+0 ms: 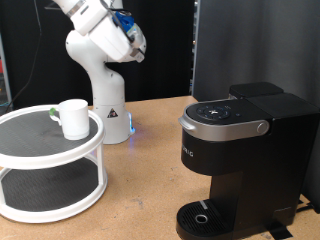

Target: Make a cup of coffee with the keurig machine

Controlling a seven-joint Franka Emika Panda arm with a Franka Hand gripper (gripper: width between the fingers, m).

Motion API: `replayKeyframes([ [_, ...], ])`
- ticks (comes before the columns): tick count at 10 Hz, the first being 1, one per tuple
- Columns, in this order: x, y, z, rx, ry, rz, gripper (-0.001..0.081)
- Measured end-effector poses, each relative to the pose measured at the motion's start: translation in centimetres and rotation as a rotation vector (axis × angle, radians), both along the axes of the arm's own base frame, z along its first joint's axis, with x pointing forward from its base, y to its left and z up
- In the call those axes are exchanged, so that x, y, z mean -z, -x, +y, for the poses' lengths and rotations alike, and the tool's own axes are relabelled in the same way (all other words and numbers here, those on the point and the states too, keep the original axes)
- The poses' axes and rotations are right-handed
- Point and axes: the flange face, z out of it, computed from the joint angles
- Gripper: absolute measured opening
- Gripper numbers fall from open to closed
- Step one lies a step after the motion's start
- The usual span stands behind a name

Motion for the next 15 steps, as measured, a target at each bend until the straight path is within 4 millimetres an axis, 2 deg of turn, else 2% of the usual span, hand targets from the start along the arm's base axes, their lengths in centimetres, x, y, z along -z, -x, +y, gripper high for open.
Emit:
replayKeyframes([
  [1, -0.1, 0.3, -0.4, 0.072, -0.026, -0.006, 0.0002],
  [3, -0.6, 1.9, -1.8, 0.101, -0.059, 0.0, 0.0002],
  [6, -1.4, 5.1, -3.9, 0.027, -0.072, 0.013, 0.0002],
  [9, -1.1, 5.8, -4.1, -0.003, -0.092, 0.05, 0.0002],
  [15, -0.2, 9.5, -7.7, -0.102, -0.085, 0.102, 0.0002],
])
